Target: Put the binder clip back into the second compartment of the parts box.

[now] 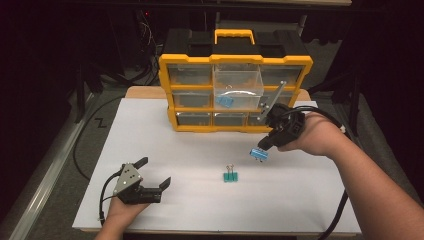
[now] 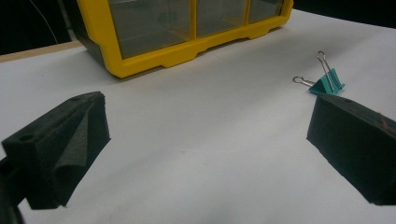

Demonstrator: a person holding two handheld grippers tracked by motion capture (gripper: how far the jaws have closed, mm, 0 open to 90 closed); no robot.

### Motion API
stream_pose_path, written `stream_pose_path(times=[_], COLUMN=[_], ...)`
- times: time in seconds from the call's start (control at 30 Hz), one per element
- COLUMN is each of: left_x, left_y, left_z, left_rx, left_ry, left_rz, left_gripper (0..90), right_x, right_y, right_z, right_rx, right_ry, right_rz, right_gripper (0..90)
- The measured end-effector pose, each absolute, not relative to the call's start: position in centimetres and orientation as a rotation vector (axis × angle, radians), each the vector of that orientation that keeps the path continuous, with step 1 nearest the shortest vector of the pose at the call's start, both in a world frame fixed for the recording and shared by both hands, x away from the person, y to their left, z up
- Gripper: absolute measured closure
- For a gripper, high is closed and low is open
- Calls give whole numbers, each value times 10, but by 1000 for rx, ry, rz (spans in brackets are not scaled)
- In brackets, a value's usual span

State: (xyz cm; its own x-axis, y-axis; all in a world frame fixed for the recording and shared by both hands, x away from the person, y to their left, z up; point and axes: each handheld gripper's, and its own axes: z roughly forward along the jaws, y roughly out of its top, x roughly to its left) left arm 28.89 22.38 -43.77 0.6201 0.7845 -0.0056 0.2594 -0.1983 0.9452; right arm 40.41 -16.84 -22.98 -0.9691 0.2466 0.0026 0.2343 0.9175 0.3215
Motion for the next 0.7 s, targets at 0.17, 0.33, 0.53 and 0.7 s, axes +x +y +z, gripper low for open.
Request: stream_pose_path(times=[0.17, 0.33, 0.53, 0.7], left_x=[289, 289, 288, 288], left_y=[224, 224, 224, 224], left_z=[-438, -438, -437, -437], left_rx=[1751, 1752, 1758, 1764], left_ry=[852, 851, 845, 840], left_rz=[601, 600, 600, 604], left_gripper=[3, 3, 3, 3], right_x=[404, 405, 406, 407], right_y=[-166, -163, -161, -158], right_z=[-218, -201, -190, -176], right_rx=[367, 365, 364, 358], right_ry=[3034, 3031, 3020, 3009], right_rz=[500, 491, 490, 477], right_gripper=[900, 900, 900, 900])
